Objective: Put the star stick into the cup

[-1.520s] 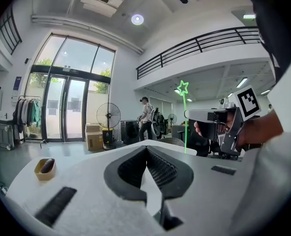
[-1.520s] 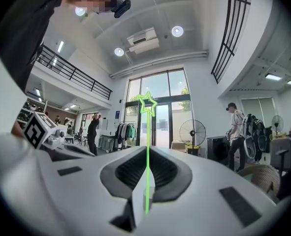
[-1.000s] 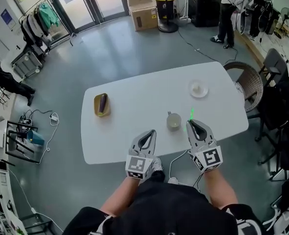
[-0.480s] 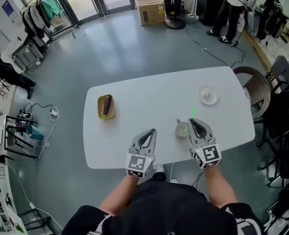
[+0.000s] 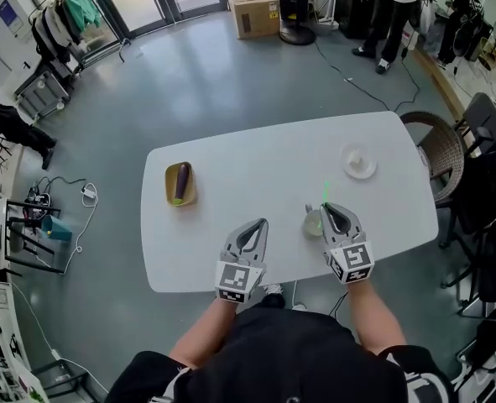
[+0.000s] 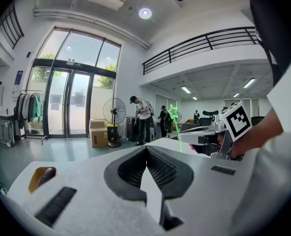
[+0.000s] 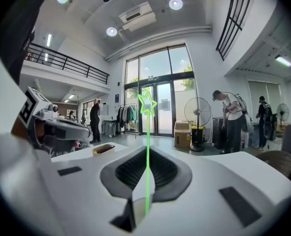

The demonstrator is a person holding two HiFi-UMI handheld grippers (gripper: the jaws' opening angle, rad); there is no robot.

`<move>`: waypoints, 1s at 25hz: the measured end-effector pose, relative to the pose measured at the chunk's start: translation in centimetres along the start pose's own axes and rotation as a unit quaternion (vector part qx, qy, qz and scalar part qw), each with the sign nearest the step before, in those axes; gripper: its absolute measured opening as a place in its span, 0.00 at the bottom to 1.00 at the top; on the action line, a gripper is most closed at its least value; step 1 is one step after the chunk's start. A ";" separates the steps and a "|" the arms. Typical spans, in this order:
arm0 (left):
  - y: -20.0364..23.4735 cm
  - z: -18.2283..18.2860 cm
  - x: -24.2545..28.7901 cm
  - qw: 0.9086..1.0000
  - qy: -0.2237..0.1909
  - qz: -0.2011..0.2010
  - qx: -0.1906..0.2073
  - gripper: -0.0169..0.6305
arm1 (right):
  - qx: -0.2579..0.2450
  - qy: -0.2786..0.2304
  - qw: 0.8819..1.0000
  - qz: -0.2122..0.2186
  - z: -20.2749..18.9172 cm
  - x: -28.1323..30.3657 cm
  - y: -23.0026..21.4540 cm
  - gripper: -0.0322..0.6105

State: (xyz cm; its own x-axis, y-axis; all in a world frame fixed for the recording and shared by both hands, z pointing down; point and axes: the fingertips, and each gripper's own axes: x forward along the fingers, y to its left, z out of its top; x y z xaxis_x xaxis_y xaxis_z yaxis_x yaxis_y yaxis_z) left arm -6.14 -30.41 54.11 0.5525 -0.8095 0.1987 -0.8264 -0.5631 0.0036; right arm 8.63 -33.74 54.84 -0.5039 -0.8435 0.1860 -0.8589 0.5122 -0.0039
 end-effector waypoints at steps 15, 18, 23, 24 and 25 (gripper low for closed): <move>1.1 -0.1 0.1 1.000 0.000 -0.002 -0.002 0.04 | -0.016 0.114 0.993 -0.011 -5.8 1.9 -0.3 0.09; 1.3 -0.4 0.2 1.000 0.003 -0.003 -0.002 0.04 | -0.016 0.132 0.991 -0.012 -6.5 2.5 -0.4 0.09; 1.9 -0.5 0.1 1.000 0.004 -0.001 -0.001 0.04 | -0.021 0.151 0.988 -0.011 -7.4 3.6 -0.2 0.09; 2.1 -0.5 0.1 1.000 0.004 -0.001 -0.001 0.04 | -0.018 0.158 0.987 -0.008 -7.9 3.7 0.0 0.09; 2.3 -0.5 0.0 1.000 0.004 -0.001 -0.001 0.04 | -0.017 0.163 0.986 -0.007 -8.2 3.8 0.2 0.09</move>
State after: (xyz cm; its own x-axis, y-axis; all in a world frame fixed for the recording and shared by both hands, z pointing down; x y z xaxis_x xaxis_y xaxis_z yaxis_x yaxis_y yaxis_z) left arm -8.15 -31.64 54.65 0.5528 -0.8072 0.2069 -0.8258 -0.5639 0.0063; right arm 7.34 -35.52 63.58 -0.4308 -0.7563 0.4923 -0.8592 0.5106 0.0327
